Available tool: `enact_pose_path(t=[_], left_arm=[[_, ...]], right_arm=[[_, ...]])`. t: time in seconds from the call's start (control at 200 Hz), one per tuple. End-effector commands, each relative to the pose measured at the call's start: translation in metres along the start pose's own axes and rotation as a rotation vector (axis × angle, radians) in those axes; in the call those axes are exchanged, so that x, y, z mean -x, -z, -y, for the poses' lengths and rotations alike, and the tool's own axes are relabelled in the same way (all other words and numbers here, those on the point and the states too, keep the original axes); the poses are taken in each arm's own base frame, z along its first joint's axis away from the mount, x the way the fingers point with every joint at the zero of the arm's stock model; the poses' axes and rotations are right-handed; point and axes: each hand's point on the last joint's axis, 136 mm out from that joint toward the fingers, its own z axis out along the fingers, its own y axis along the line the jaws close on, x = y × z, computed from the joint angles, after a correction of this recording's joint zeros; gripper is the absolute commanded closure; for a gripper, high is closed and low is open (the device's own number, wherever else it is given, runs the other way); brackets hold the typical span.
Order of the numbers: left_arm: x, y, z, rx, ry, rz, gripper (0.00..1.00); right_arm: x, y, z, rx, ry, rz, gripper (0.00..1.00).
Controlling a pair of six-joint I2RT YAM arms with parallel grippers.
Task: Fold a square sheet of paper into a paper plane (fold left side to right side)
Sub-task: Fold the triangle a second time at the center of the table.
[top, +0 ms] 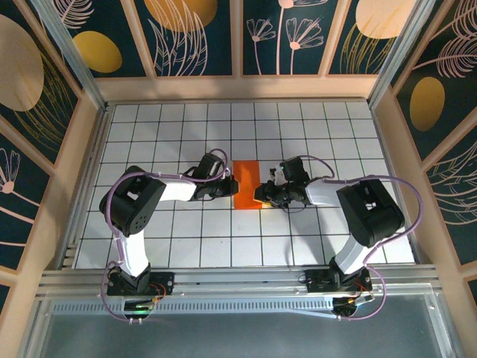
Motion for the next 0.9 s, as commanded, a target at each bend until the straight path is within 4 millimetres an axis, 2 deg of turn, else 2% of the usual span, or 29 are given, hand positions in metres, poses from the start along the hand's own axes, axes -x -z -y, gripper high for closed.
enact_pose_path(t=[0.0,0.21,0.42,0.651,0.731,0.896], left_arm=[[-0.032,-0.003,-0.021,0.081,0.042,-0.090,1.00],[-0.031,-0.003,-0.020,0.079,0.040,-0.090,1.00],[-0.030,-0.002,-0.018,0.073,0.037,-0.086,1.00],[-0.027,-0.002,-0.013,0.061,0.034,-0.080,1.00],[-0.023,-0.001,-0.008,0.046,0.031,-0.075,0.99],[-0.001,0.009,0.012,0.020,0.002,-0.021,0.94]], right_arm=[[0.021,0.001,-0.011,0.037,0.016,0.039,0.64],[0.047,0.002,-0.014,0.052,0.030,0.081,0.64],[0.064,-0.002,-0.009,0.061,0.025,0.086,0.65],[0.071,-0.006,-0.003,0.056,0.023,0.077,0.67],[0.072,-0.006,-0.001,0.059,0.021,0.072,0.71],[0.069,-0.006,0.001,0.055,0.018,0.057,0.80]])
